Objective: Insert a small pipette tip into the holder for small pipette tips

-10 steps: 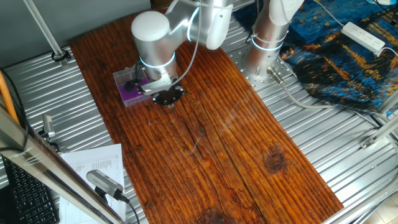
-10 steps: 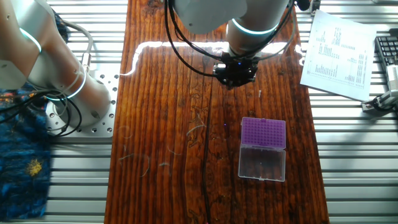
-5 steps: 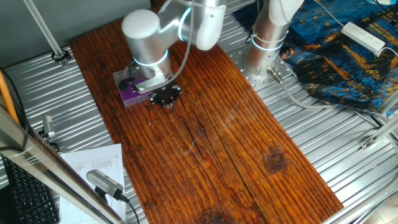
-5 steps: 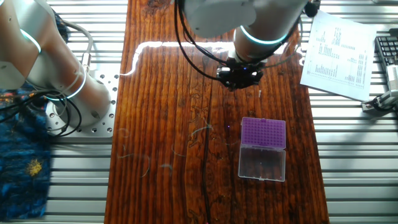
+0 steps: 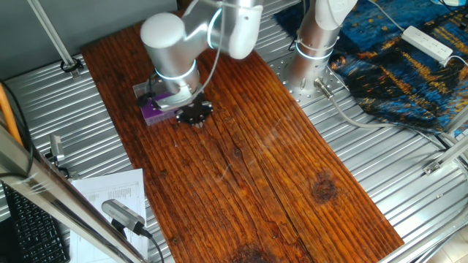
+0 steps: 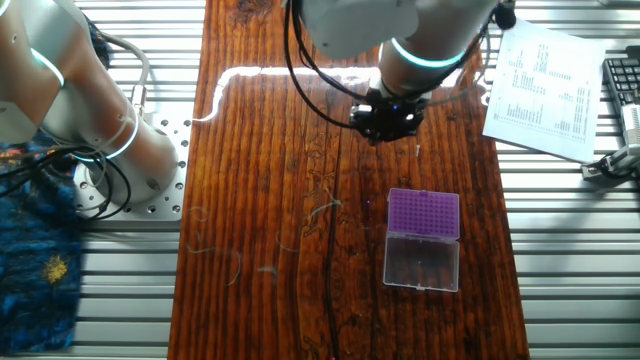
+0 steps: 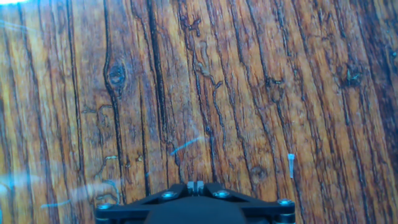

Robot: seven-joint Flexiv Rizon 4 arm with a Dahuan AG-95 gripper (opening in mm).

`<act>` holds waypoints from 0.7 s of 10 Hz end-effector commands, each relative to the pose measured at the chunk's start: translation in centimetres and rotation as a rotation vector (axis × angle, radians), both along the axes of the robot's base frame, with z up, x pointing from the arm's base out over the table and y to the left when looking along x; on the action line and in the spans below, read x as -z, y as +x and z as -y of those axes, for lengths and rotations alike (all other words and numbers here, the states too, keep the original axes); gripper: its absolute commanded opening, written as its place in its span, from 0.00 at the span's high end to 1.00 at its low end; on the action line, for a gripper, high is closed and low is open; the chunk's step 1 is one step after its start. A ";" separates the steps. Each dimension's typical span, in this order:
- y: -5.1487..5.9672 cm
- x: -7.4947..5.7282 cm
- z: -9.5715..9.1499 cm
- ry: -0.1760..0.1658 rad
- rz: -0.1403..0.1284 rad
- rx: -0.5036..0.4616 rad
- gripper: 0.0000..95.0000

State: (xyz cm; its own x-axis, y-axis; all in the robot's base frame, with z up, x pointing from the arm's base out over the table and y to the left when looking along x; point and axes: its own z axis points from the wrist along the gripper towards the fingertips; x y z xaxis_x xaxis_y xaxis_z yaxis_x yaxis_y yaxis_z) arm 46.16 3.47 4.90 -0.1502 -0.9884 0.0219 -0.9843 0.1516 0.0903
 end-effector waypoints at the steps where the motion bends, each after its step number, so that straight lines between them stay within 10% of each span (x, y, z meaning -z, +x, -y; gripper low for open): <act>1: 1.7 -0.3 -0.2 -0.039 0.018 -0.120 0.80; 7: 6.4 -0.2 0.4 0.012 0.034 -0.088 0.80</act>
State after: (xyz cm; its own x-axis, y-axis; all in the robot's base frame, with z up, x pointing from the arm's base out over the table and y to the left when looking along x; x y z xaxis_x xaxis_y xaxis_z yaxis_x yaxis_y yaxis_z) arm 52.72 3.05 4.97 -0.0128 -0.9999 0.0082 -0.9984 0.0133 0.0559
